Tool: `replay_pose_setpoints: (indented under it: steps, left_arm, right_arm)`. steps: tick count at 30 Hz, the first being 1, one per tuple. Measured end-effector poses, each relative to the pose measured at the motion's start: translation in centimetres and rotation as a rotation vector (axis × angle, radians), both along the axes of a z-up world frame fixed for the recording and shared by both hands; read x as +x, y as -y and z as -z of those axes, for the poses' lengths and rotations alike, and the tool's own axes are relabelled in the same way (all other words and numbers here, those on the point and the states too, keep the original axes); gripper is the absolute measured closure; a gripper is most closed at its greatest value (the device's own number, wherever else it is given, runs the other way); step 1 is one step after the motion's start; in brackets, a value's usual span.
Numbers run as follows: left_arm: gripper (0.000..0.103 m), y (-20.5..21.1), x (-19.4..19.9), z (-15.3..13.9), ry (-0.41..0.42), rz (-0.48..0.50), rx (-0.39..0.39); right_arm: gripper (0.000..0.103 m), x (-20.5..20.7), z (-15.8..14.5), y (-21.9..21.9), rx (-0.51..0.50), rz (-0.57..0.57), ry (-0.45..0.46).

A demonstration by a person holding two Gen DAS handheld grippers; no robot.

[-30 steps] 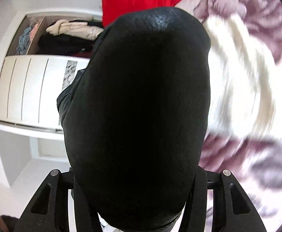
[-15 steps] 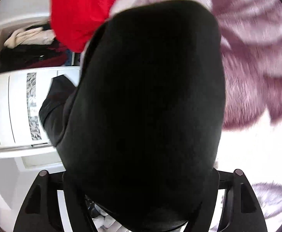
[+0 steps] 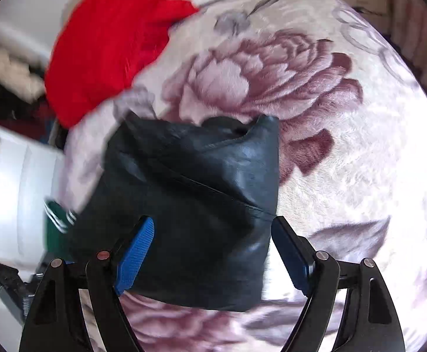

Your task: Fold large clothes

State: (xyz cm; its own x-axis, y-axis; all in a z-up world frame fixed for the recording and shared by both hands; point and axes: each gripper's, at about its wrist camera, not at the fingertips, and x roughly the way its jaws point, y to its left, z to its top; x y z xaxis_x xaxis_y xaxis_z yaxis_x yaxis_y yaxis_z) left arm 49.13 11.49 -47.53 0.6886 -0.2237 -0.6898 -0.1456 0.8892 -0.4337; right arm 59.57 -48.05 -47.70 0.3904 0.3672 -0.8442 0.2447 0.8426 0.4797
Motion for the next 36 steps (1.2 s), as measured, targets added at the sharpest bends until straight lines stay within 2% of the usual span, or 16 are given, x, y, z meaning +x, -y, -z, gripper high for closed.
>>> replay_pose_setpoints:
  steps: [1,2,4,6,8,10,13,17,21,22,23,25,28,31,32,36]
  left_arm:
    - [0.000,1.0,1.9,-0.4,-0.011,0.047,0.036]
    - [0.000,2.0,3.9,-0.4,-0.028,0.091,0.068]
    - [0.000,3.4,7.1,0.4,-0.077,0.135,0.132]
    - [0.000,5.0,10.6,2.6,-0.181,0.212,0.192]
    - [0.000,5.7,12.6,6.5,-0.294,0.259,0.235]
    - [0.000,5.3,12.9,9.3,-0.367,0.264,0.222]
    - [0.000,3.4,11.4,10.9,-0.375,0.228,0.117]
    - [0.000,2.6,9.2,10.8,-0.359,0.200,0.042]
    - [0.000,3.7,7.2,6.5,-0.263,0.198,0.138]
    - [0.000,3.9,6.7,5.6,-0.244,0.192,0.159]
    - [0.000,4.0,6.0,4.5,-0.225,0.186,0.169]
    - [0.000,4.1,4.3,2.7,-0.212,0.170,0.188]
    - [0.000,4.5,1.6,0.6,-0.183,0.147,0.247]
    - [0.000,5.4,-0.7,-1.0,-0.163,0.143,0.298]
    - [0.000,5.9,-1.9,-1.9,-0.169,0.147,0.317]
    - [0.000,7.5,-5.7,-5.8,-0.177,0.149,0.365]
  right_arm:
    - [0.023,0.6,1.3,2.2,0.034,0.002,-0.003]
    - [0.048,1.3,1.7,2.2,0.050,0.010,-0.009]
    - [0.083,3.2,3.1,1.8,0.078,0.011,-0.028]
    - [0.083,5.0,4.8,0.9,0.081,0.018,-0.041]
    - [0.083,6.8,6.6,-0.2,0.031,0.015,-0.065]
    - [0.083,9.0,8.3,-1.2,-0.027,0.005,-0.093]
    - [0.083,10.5,10.2,-3.0,-0.068,-0.033,-0.144]
    - [0.082,11.1,11.9,-4.6,-0.007,-0.042,-0.178]
    - [0.082,9.7,8.9,-4.1,-0.033,-0.091,-0.119]
    - [0.077,9.0,7.8,-4.0,-0.068,-0.097,-0.104]
    - [0.049,8.2,7.0,-4.0,-0.104,-0.093,-0.096]
    - [0.009,5.0,5.4,-4.2,-0.248,-0.072,-0.085]
    - [0.008,0.3,4.9,-5.1,-0.412,-0.052,-0.118]
    - [0.006,-3.7,4.4,-6.0,-0.464,-0.040,-0.146]
    - [0.002,-5.1,3.7,-6.4,-0.490,-0.038,-0.139]
    - [0.001,-9.9,-0.2,-7.5,-0.522,-0.003,-0.095]
